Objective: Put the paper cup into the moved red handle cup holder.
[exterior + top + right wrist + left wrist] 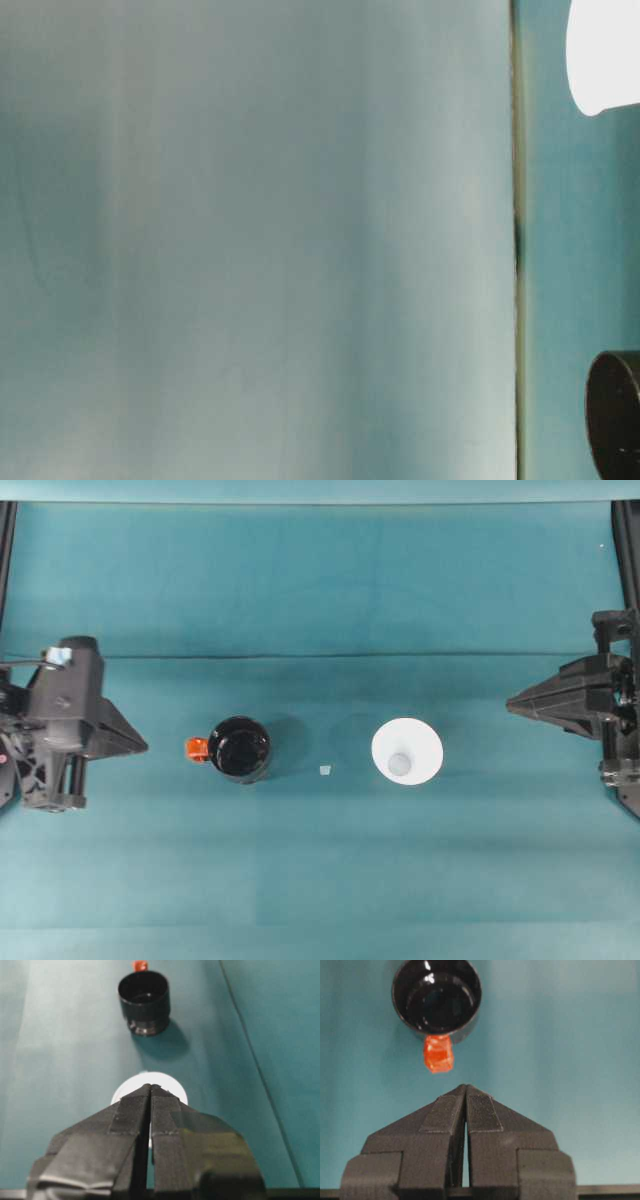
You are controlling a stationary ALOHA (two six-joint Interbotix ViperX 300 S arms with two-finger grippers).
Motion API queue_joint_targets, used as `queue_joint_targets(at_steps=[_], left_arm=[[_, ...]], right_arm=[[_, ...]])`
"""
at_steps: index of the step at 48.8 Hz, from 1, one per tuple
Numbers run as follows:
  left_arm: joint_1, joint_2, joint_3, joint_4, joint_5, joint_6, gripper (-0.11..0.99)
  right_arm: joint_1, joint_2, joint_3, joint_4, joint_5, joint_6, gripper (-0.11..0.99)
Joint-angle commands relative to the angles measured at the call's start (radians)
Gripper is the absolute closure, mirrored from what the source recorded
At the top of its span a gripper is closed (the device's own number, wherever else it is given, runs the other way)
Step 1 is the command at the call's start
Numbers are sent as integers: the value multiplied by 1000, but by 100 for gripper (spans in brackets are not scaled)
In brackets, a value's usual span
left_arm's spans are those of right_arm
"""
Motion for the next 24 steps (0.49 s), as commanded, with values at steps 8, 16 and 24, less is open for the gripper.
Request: queue_joint_targets(at_steps=[8, 16, 24], left_arm=[[23, 41, -25, 5, -3, -2, 85], [44, 57, -26, 5, -5, -3, 85], [58, 66, -25, 5, -21, -35, 82]], right_arm=[[-3, 8, -21, 2, -2, 6, 98], [-3, 6, -21, 2, -2, 6, 98], [-3, 5, -23, 2, -2, 6, 98]])
